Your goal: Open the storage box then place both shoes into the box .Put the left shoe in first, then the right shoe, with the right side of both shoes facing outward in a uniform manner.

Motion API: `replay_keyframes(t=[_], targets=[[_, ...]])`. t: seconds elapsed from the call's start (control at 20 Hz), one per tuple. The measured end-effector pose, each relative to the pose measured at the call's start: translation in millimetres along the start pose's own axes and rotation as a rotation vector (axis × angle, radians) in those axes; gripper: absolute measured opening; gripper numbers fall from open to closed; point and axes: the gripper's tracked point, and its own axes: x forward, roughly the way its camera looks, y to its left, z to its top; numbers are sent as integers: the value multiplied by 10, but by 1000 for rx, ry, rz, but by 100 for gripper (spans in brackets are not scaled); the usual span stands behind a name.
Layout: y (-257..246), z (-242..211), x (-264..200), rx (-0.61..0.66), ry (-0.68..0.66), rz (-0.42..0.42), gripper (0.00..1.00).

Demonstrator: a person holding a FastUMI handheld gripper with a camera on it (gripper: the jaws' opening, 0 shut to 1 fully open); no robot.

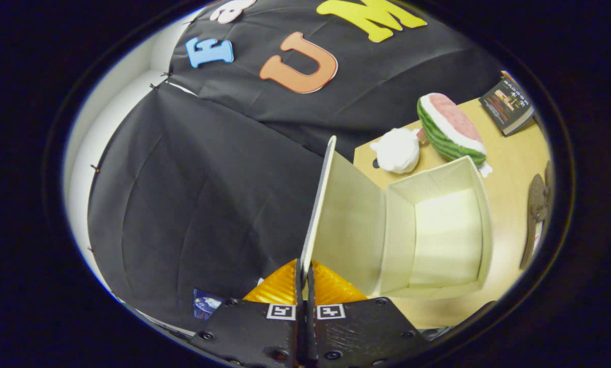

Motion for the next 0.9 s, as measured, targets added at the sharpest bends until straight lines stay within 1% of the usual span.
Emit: replay_keyframes(t=[0.05,0.1,0.25,0.3,0.35,0.45,0.5,0.55,0.6,0.7,0.85,0.9], targets=[[45,-29,86,-6,3,0,0],[83,-50,188,-17,8,-3,4],[165,-122,426,-56,26,-20,4],[152,-116,497,-78,22,-38,13],[129,-114,553,-92,23,-51,19],[46,-97,602,-114,10,-102,29],[25,-82,615,-125,4,-114,38],[38,-73,625,-131,-4,-111,38],[62,-53,641,-133,-13,-96,49],[41,-16,566,-144,-15,-92,71],[-29,45,403,-179,-31,-110,83],[-76,80,332,-186,-41,-117,86]])
